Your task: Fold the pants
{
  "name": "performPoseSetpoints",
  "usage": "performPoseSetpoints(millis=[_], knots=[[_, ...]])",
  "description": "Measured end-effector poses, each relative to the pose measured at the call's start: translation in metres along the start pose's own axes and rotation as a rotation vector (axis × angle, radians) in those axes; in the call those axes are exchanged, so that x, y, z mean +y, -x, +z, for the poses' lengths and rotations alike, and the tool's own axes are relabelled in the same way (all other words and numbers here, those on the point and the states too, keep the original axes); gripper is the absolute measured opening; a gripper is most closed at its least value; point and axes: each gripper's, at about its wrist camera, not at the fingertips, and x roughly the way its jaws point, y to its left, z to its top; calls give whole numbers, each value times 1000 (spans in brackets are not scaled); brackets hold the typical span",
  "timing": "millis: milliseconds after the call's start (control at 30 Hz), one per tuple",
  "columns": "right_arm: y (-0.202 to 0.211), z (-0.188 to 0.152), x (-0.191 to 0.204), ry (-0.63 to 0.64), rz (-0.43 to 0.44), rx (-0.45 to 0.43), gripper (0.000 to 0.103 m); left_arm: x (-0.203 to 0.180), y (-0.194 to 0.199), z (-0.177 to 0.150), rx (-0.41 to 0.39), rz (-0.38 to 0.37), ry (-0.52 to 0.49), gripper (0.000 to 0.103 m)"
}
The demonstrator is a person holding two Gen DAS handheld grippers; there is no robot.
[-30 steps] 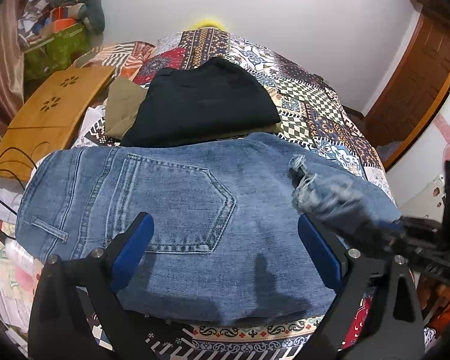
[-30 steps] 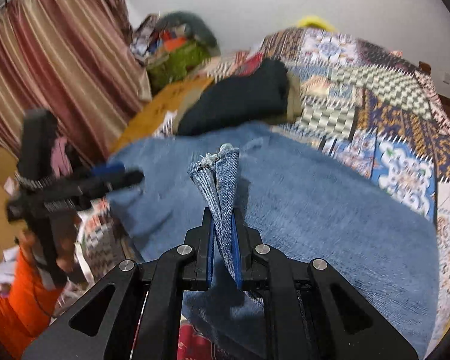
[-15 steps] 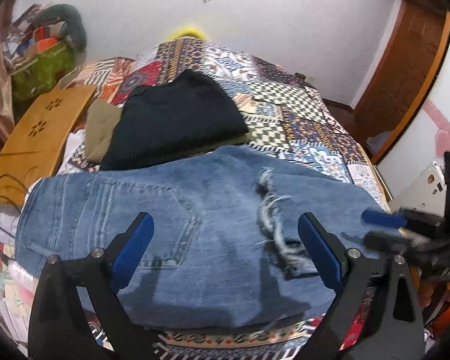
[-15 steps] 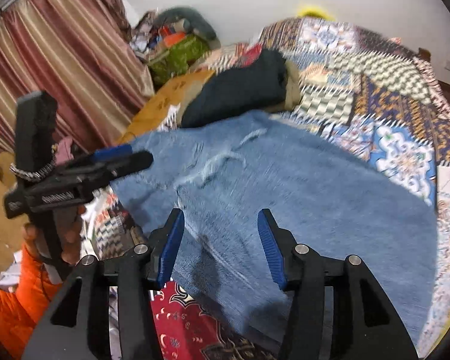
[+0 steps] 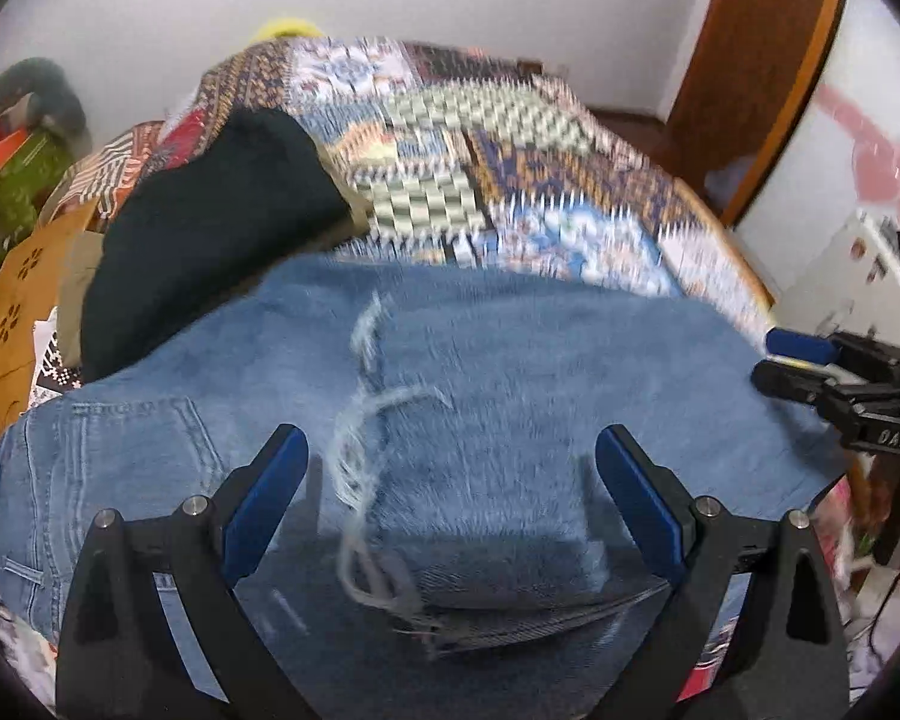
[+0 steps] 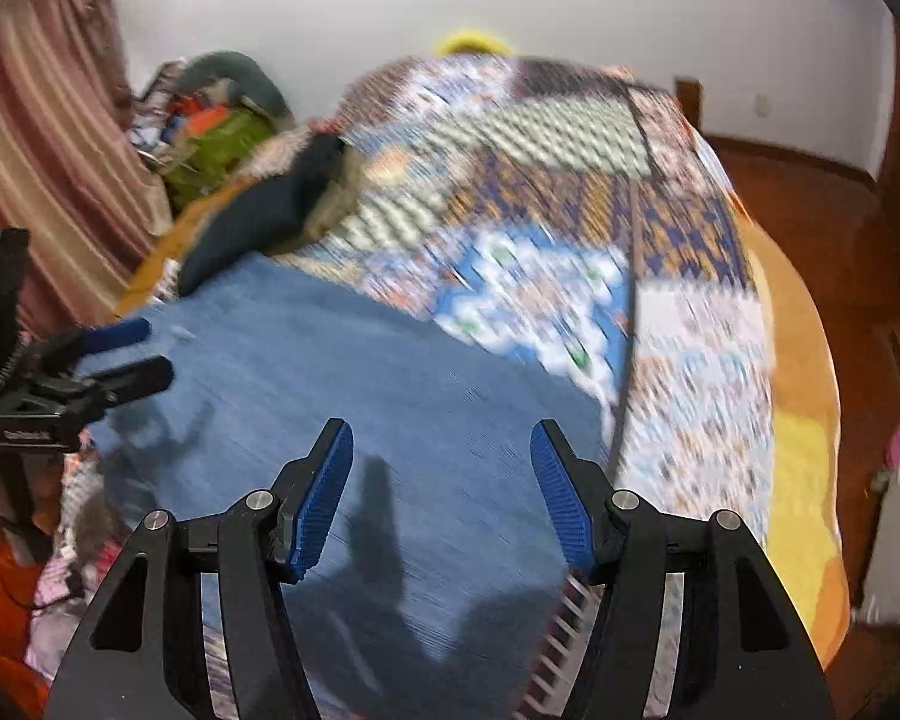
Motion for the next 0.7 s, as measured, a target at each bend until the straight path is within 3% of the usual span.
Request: performPoseSetpoints(millis=[133,333,700], knots=[[-3,-26,-18,-48,9,40,58,-4,-9,-16,34,24,-43,98],[13,-61,-37,-115,44,53,58,4,-4,-30,42,-3,-1,98],[30,-83,-36,-96,-29,22,58,3,7,-44,10,33,-6,98]])
